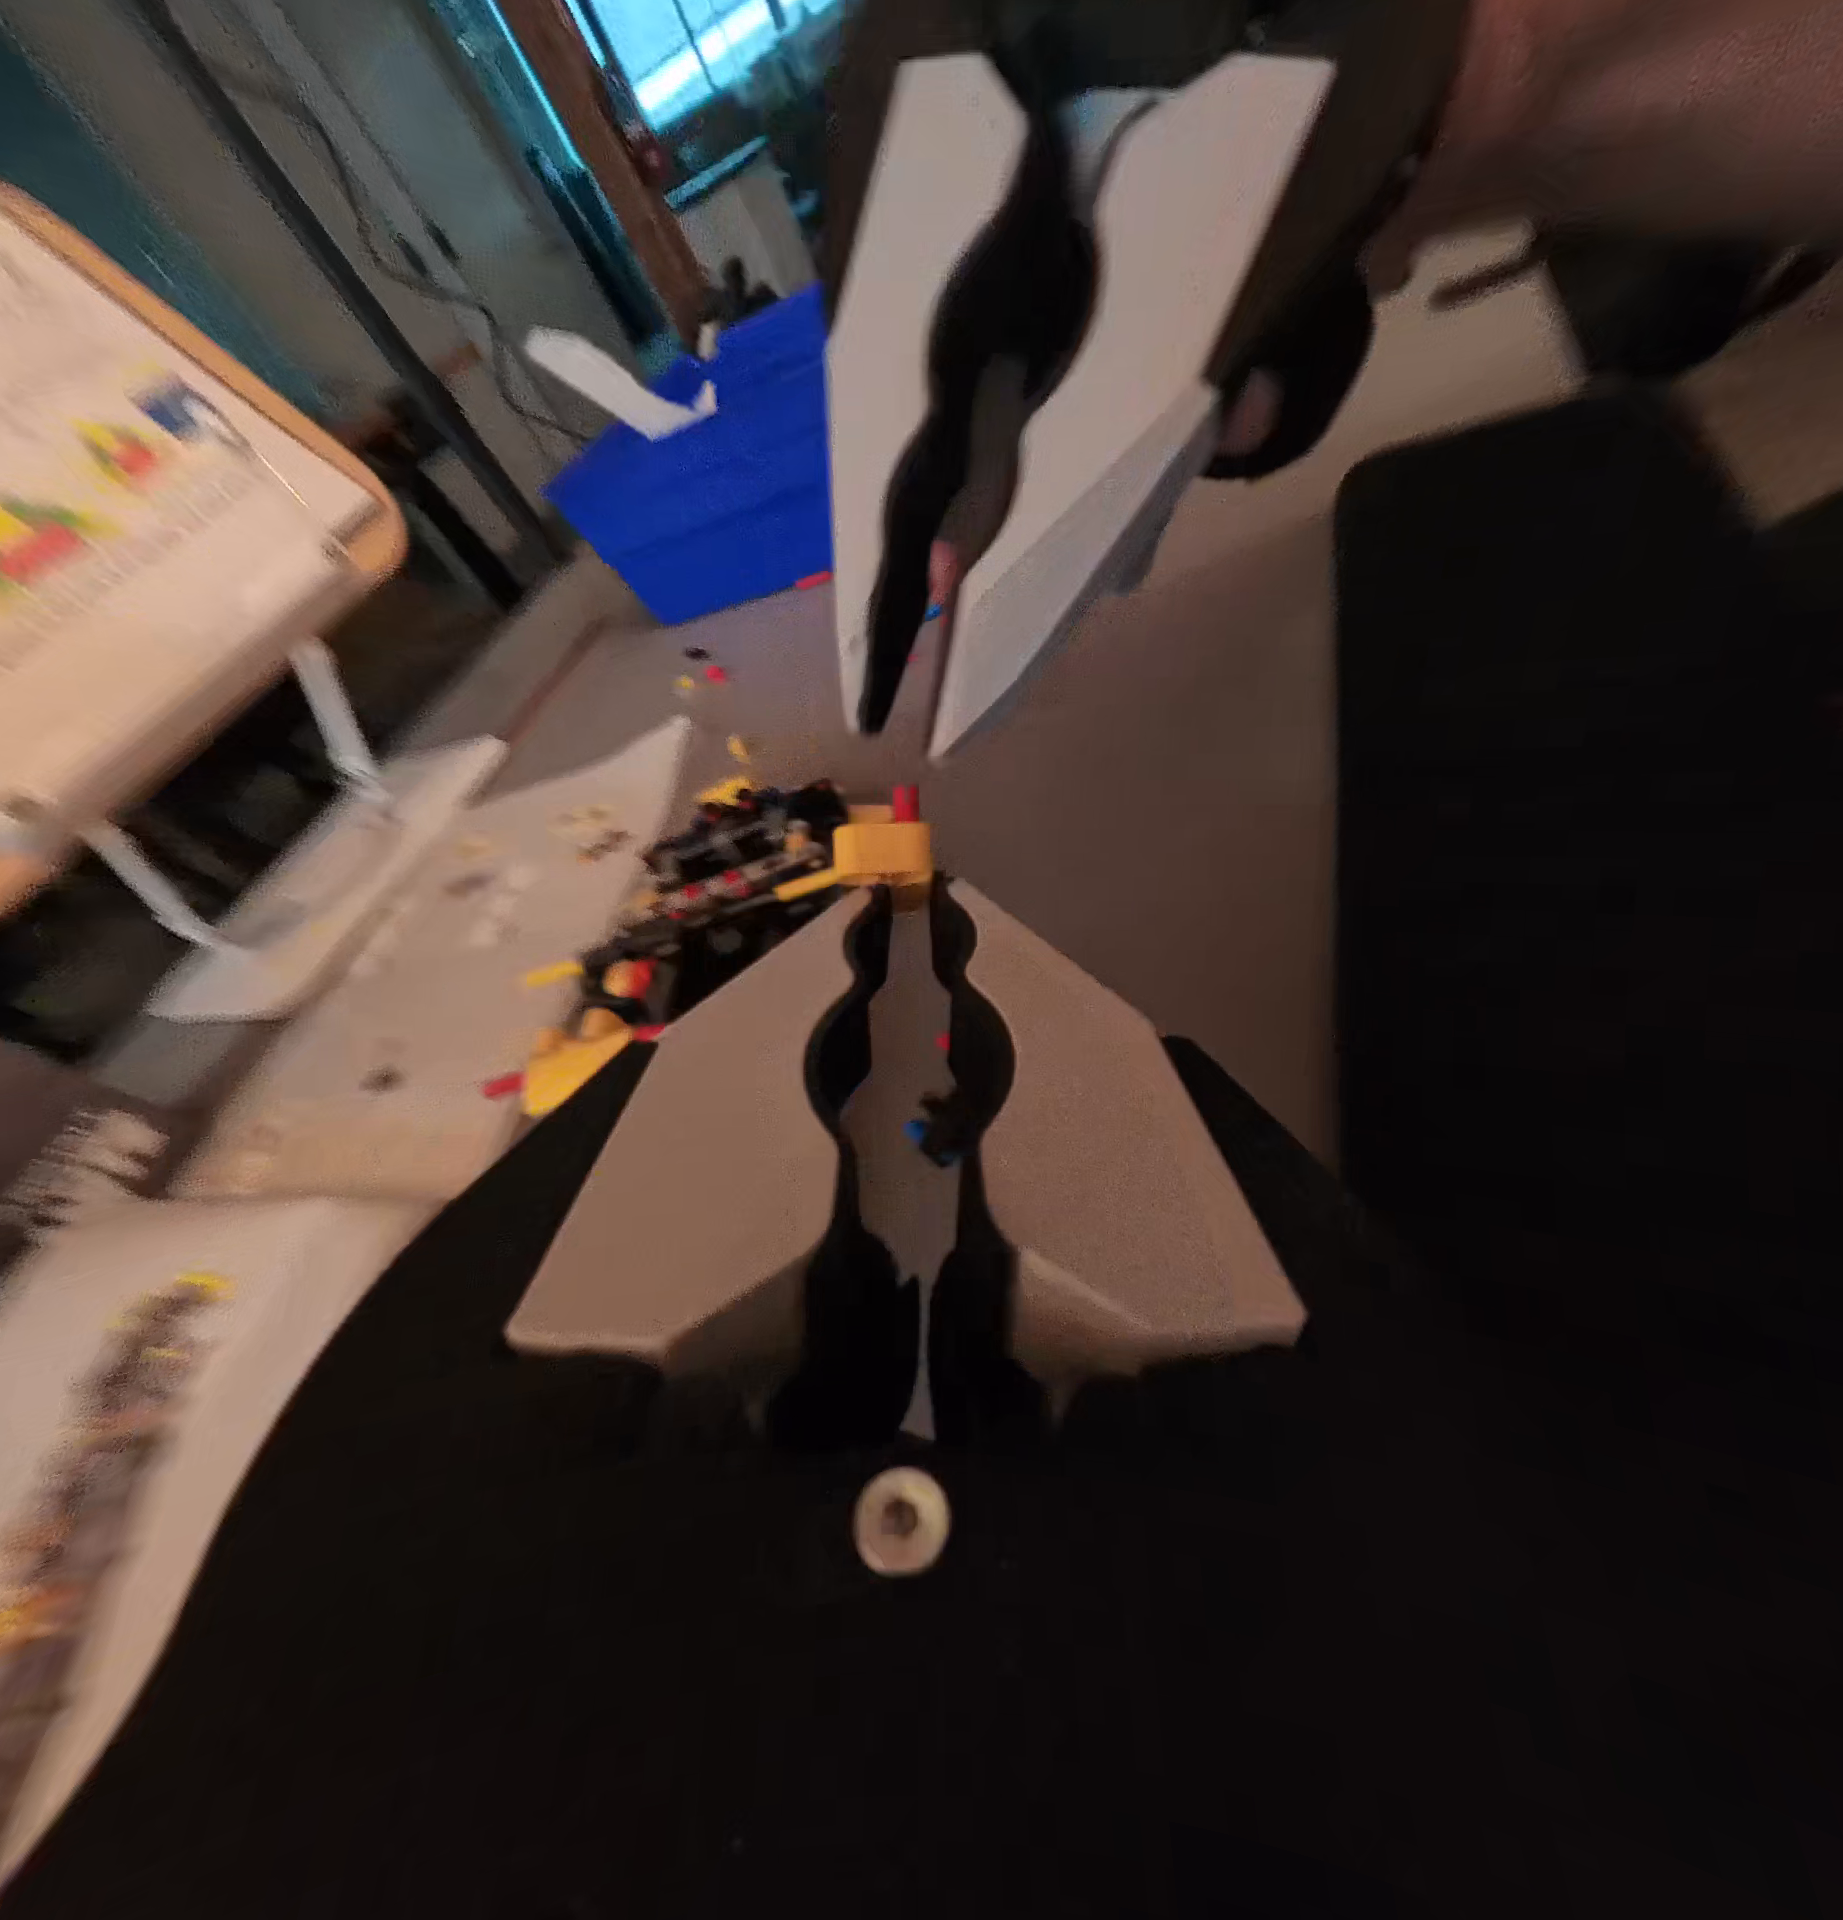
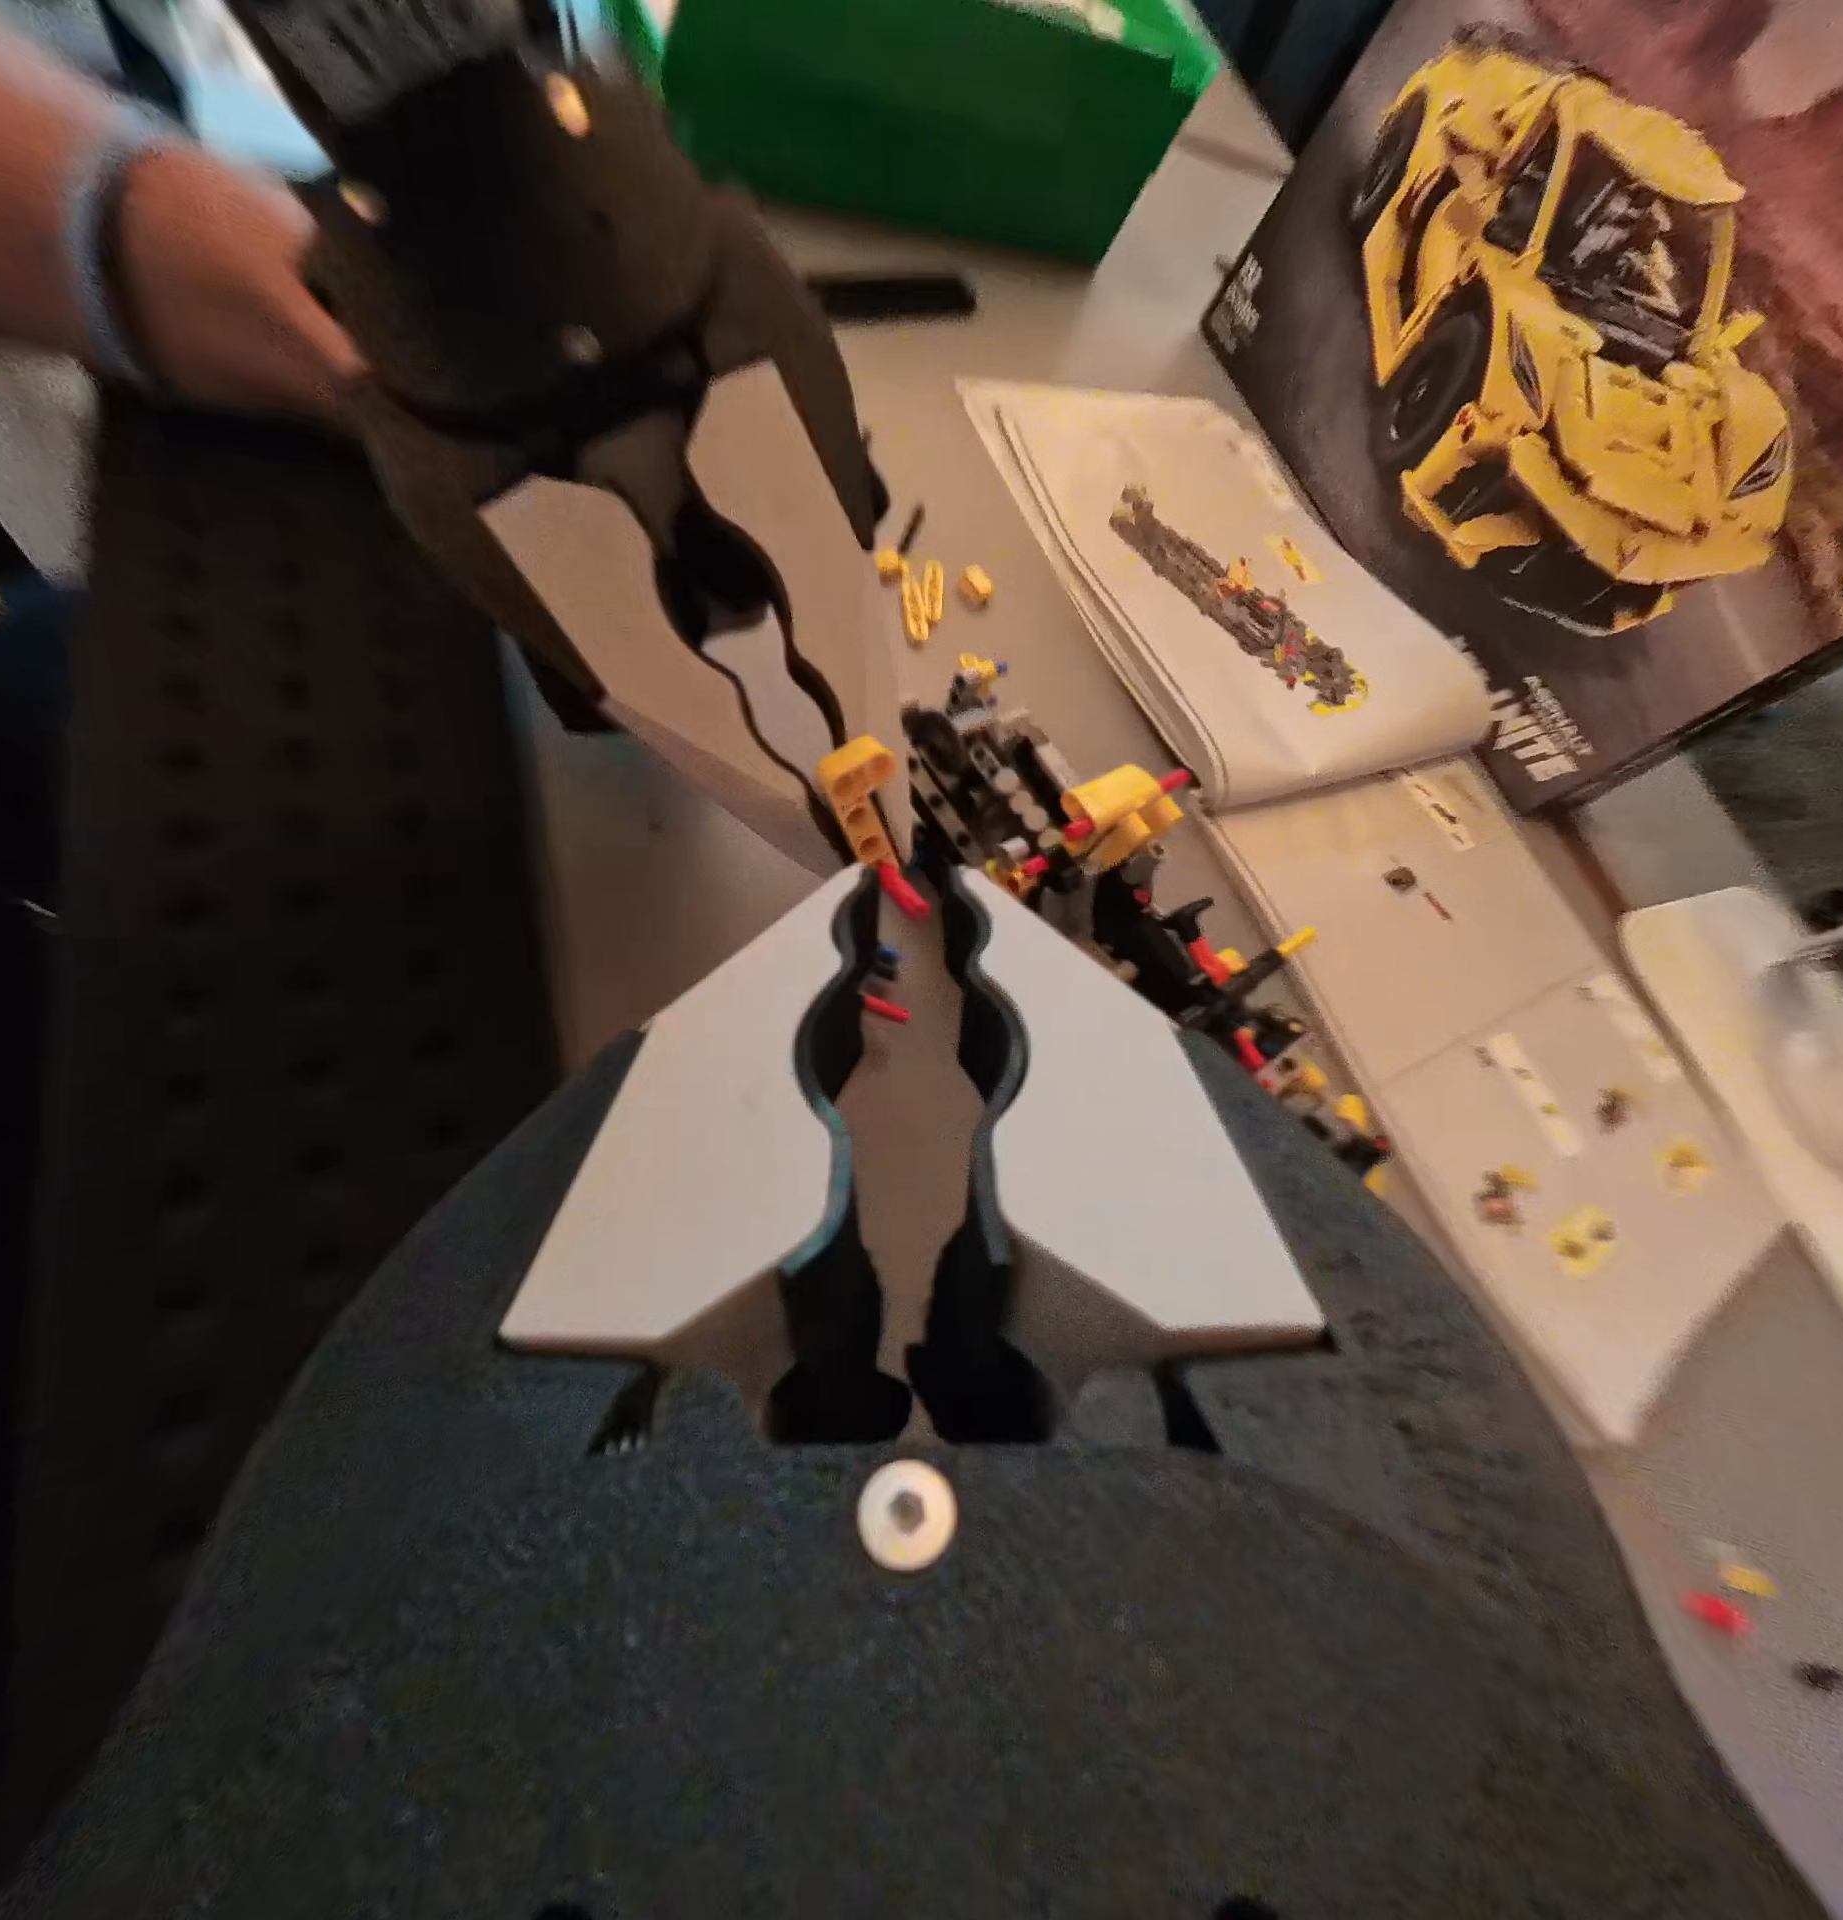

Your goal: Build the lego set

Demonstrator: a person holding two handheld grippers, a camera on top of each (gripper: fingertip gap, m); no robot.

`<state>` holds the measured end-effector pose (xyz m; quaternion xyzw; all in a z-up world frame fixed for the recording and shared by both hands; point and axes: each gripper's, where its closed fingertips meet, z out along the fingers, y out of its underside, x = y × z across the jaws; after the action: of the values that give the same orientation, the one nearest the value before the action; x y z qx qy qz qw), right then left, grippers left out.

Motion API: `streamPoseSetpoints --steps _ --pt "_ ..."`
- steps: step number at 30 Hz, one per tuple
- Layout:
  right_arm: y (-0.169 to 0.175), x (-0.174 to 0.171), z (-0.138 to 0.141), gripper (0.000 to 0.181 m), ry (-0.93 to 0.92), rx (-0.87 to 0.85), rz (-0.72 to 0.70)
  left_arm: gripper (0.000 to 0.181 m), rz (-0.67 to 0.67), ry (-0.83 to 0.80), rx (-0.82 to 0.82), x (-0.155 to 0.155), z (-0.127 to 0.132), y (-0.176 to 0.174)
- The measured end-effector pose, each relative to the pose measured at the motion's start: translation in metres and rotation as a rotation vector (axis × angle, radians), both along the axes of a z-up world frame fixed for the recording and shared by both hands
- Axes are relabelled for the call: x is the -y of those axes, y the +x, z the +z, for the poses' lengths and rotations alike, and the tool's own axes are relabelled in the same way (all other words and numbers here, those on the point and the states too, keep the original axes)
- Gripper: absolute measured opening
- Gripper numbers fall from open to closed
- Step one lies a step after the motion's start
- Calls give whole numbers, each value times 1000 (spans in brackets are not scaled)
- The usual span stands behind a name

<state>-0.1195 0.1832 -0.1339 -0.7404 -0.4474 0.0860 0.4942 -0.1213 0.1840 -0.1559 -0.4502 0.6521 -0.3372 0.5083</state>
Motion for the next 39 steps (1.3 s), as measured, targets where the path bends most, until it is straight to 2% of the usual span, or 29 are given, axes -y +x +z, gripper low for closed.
streamPoseSetpoints --steps 4,6,9,10,13,21,25,29,39 --pt "-4 12 9 21 -74 -357 58 7 -117 -411 57 6 18 -6" --pt "0 12 8 21 -92 -508 65 7 -174 -533 101 7 30 -12" --pt "19 1 -2 20 -100 -672 -5 7 -164 -634 90 -2 28 -15" --pt "24 -2 -11 26 -141 -647 -45 7 -140 -637 88 -7 27 -15" --pt "30 -7 -35 25 -175 -511 -110 7 -86 -626 97 -18 25 -16" --pt "17 -3 -53 21 -197 -388 -79 7 42 -592 24 -34 5 -11" --pt "9 -4 -82 21 -272 -217 -95 7 100 -513 -14 -40 -5 -10" --pt "3 -9 -97 21 -291 -109 -122 7 117 -466 -47 -39 -11 -9" --pt "1 -16 -104 21 -325 -89 -149 7 176 -288 -168 -41 -34 -8"
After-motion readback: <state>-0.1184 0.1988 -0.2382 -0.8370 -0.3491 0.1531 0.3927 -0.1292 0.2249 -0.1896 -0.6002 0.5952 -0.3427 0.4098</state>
